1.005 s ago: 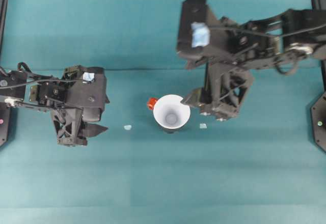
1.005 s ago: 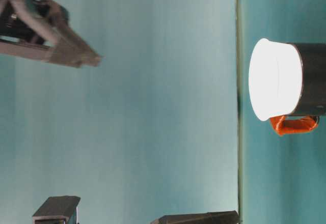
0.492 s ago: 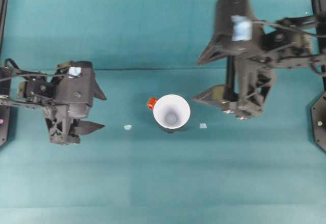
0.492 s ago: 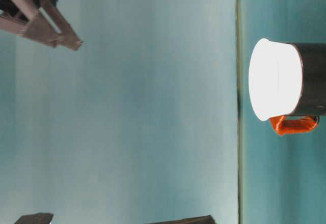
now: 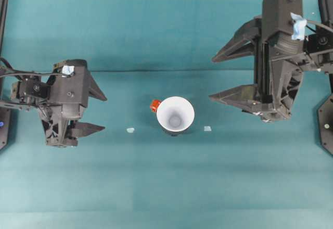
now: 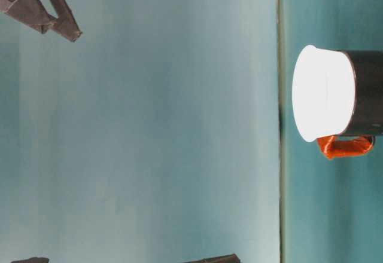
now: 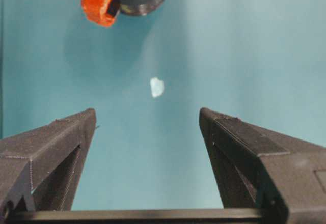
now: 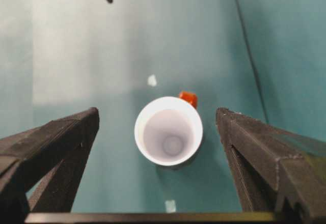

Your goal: Put the paper cup into the moved red handle cup holder.

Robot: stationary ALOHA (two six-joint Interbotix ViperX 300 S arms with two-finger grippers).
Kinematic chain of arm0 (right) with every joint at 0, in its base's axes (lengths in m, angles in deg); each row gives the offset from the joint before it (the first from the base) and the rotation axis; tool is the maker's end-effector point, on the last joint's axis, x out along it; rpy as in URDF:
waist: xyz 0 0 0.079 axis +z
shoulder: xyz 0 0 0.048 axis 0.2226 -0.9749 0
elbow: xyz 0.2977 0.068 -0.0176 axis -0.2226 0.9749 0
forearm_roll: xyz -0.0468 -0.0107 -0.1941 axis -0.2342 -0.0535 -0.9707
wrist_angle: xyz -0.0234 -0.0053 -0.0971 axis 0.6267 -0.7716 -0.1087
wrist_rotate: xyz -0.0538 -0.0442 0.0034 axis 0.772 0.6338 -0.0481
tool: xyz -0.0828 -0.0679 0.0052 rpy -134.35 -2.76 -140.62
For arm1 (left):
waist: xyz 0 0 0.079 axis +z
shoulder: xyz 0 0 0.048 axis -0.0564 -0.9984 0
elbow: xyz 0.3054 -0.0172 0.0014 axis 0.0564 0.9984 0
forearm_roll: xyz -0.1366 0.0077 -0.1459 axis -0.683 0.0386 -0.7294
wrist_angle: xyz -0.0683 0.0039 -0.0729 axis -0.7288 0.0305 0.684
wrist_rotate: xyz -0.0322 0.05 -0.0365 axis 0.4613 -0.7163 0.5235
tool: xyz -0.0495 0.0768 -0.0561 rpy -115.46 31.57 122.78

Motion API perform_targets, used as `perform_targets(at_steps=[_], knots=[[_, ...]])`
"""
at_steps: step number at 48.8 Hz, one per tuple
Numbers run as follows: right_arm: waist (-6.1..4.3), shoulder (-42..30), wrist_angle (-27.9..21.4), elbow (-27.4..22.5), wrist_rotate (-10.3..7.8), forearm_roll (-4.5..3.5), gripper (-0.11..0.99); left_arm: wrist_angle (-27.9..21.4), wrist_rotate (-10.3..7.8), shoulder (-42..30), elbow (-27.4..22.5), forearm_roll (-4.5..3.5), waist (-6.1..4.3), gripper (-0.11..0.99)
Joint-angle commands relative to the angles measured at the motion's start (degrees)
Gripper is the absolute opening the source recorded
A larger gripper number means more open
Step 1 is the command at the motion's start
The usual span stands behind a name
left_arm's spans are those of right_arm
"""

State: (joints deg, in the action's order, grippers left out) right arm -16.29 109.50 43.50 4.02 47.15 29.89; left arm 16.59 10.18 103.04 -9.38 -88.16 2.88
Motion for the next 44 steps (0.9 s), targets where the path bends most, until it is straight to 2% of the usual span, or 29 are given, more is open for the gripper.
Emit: perform_targets(at_steps=[1, 7, 44], knots=[[0.18, 0.4, 0.4, -0.6, 0.18, 0.00, 0.78, 0.4, 0.09, 0.6, -1.1, 0.00, -0.26, 0.90], [0.09, 0.1, 0.2, -0.5, 0.18, 0.00, 0.78, 0.4, 0.09, 0.8, -1.0, 0.09, -0.62, 0.90], [0.09, -1.1, 0.2, -0.4, 0.09, 0.00, 0.78, 0.3, 0.18, 0.8, -0.6, 0.09, -0.62, 0.87]])
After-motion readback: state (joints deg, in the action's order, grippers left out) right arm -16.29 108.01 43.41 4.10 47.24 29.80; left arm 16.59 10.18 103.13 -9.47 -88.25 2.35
